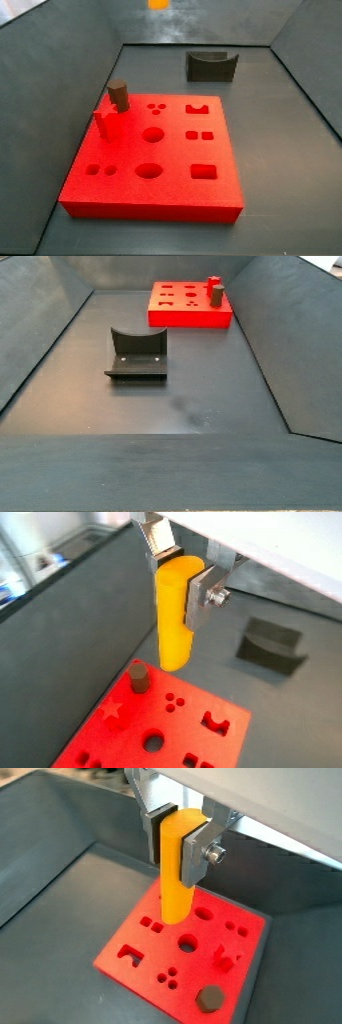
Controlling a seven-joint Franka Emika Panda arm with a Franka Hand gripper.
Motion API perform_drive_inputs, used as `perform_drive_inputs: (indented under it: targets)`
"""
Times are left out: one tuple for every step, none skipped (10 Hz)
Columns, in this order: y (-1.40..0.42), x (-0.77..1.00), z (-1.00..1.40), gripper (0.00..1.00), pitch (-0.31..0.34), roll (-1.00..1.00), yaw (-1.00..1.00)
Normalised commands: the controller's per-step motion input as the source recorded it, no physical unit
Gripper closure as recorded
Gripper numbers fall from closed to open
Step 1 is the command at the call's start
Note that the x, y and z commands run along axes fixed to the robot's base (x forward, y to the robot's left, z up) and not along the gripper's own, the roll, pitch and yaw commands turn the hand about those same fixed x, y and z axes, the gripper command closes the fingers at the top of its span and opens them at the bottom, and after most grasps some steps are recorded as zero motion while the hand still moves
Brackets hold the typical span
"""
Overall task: Pick up the oval object. Move up. Move to above the board. Insert the oval object.
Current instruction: Insert the oval object.
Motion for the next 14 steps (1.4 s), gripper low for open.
perform_drive_inputs:
  targets:
    - [0.0, 0.0, -0.35, 1.0, -0.12, 0.0, -1.0]
    - [0.0, 0.02, -0.46, 1.0, -0.161, 0.0, -1.0]
    - [-0.19, 0.03, -0.56, 1.0, -0.25, -0.02, -0.8]
    - [-0.27, 0.0, -0.46, 1.0, -0.191, -0.02, -0.78]
    - [-0.3, 0.0, -0.39, 1.0, -0.12, -0.01, -0.79]
    - [-0.34, 0.0, -0.38, 1.0, -0.094, -0.01, -0.73]
    - [-0.38, 0.0, -0.39, 1.0, -0.08, 0.0, -0.71]
    - [-0.42, 0.0, -0.37, 1.0, -0.056, 0.0, -0.72]
    - [-0.44, 0.0, -0.36, 1.0, -0.051, 0.0, -0.73]
    - [-0.43, 0.0, -0.37, 1.0, -0.066, 0.0, -0.78]
    - [-0.33, 0.0, -0.37, 1.0, -0.06, 0.0, -0.87]
    - [-0.3, 0.0, -0.37, 1.0, -0.063, 0.0, -0.89]
    - [-0.28, 0.0, -0.37, 1.0, -0.063, 0.0, -0.9]
    - [-0.28, 0.0, -0.37, 1.0, -0.054, 0.0, -0.91]
